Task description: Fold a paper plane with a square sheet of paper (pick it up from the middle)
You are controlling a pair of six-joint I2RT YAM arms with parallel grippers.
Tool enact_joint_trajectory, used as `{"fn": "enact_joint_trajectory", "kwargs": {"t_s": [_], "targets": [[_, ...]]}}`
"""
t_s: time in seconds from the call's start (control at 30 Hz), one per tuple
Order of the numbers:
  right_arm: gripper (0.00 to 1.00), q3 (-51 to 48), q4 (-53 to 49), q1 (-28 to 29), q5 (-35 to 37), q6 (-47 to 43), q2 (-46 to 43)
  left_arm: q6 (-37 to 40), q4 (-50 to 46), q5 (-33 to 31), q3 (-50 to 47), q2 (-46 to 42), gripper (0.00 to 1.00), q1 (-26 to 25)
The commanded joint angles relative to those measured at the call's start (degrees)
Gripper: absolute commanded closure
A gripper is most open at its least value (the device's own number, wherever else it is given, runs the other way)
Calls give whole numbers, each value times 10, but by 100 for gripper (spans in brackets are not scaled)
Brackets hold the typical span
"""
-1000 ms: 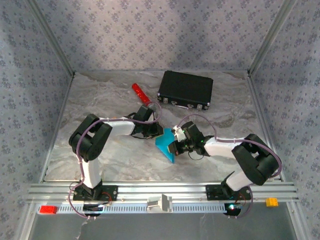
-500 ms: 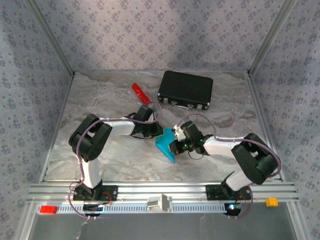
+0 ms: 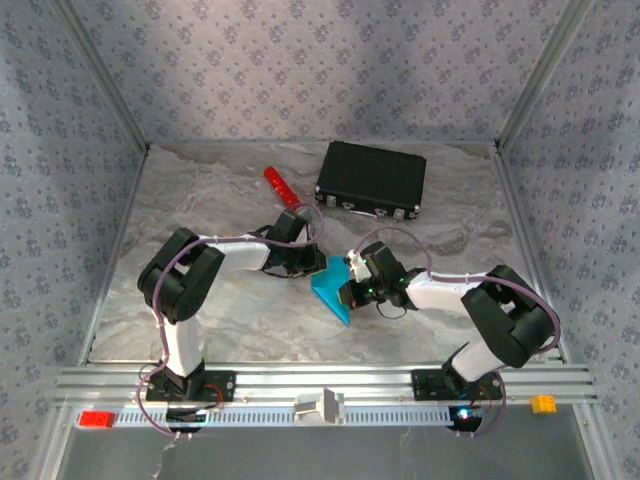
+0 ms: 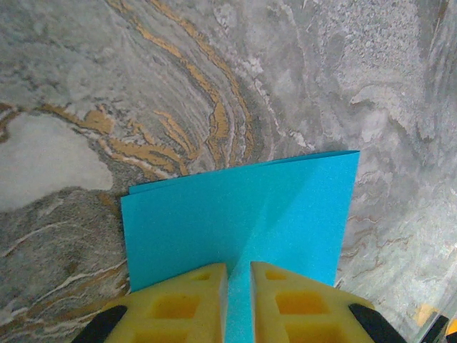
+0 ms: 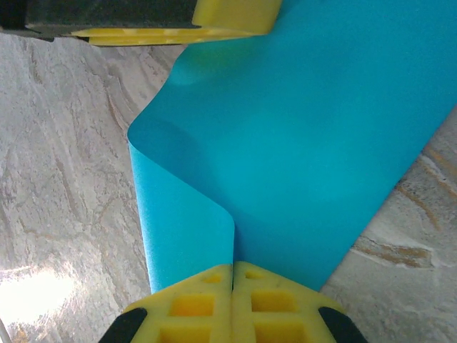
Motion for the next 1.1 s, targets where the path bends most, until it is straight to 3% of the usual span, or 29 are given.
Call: {"fn": "enact_joint_trajectory", "kwargs": {"t_s": [0.0, 1.07], "targets": [[95, 12, -19, -2, 11, 4, 9, 1, -23, -12, -9, 4, 83, 1], [95, 18, -32, 0, 26, 1, 33, 18, -39, -15, 18, -1, 81, 1]]}}
